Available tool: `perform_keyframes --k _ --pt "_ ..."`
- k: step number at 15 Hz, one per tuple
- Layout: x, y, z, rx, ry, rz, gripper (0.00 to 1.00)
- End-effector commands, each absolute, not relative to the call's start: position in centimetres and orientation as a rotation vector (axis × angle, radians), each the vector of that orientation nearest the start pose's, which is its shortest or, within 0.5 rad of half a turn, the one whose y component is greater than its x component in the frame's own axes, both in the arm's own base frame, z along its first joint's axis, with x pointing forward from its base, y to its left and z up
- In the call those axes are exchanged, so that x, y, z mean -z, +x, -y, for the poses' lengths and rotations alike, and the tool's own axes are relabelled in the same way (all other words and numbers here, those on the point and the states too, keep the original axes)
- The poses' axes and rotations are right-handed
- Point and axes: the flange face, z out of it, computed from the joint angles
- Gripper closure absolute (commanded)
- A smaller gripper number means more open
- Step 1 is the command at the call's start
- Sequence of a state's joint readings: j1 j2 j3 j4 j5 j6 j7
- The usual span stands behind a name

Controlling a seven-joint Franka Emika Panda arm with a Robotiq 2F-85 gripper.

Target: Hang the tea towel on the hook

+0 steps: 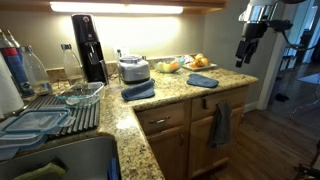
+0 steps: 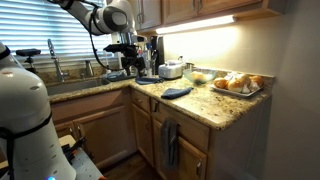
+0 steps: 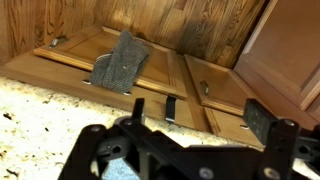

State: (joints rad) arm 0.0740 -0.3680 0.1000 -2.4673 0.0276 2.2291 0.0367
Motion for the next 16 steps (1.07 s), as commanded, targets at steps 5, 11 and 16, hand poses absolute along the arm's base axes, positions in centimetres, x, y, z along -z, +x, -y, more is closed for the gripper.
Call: perform_keyframes --k 5,11,16 --pt "-42.3 49.3 -5.6 0.165 -3.132 0.192 0.00" --pt "-41.6 49.0 -6.1 0.130 -3.122 0.168 0.00" --pt "-41.5 50.3 -5.4 0.154 -3.133 0.138 0.00"
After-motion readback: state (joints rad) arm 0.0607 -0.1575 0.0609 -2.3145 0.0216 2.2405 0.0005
